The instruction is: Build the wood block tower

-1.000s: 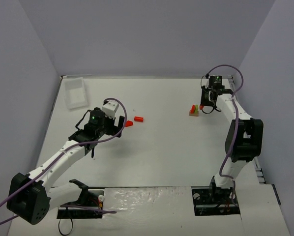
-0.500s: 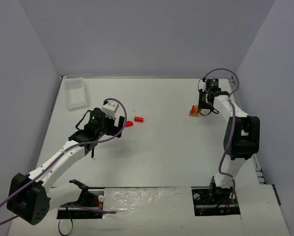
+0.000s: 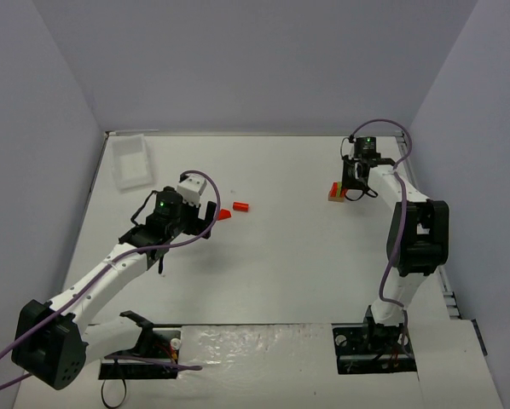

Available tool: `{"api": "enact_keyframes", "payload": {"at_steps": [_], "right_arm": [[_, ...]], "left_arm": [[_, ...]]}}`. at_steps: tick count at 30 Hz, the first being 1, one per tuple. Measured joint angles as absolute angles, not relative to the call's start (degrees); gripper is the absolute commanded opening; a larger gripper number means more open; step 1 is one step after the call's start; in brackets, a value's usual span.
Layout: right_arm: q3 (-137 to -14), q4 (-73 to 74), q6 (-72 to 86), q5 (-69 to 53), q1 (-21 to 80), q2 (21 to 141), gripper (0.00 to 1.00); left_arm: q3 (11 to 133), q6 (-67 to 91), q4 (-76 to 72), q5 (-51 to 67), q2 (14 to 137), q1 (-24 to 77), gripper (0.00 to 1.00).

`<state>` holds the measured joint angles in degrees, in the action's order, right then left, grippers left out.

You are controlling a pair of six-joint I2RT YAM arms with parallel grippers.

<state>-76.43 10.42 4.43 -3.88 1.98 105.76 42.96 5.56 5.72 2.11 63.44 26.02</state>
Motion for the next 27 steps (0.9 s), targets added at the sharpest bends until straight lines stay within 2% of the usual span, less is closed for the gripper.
{"api": "enact_keyframes", "payload": {"at_steps": [5, 11, 27], "right_arm": [[-76.31, 10.41, 4.47, -3.86, 1.98, 105.78, 0.19], [-76.29, 10.41, 4.62, -3.86, 1.98, 105.78, 0.23], [-76.27, 10.41, 4.67, -3.84, 1.98, 105.78, 0.24]], "left_arm": [[42.96, 5.54, 5.76, 2.11, 63.44, 26.02, 0.91], [42.96, 5.54, 5.78, 2.11, 63.44, 26.02, 0.91], [42.96, 5.52, 5.80, 2.14, 63.60, 26.02, 0.91]]}}
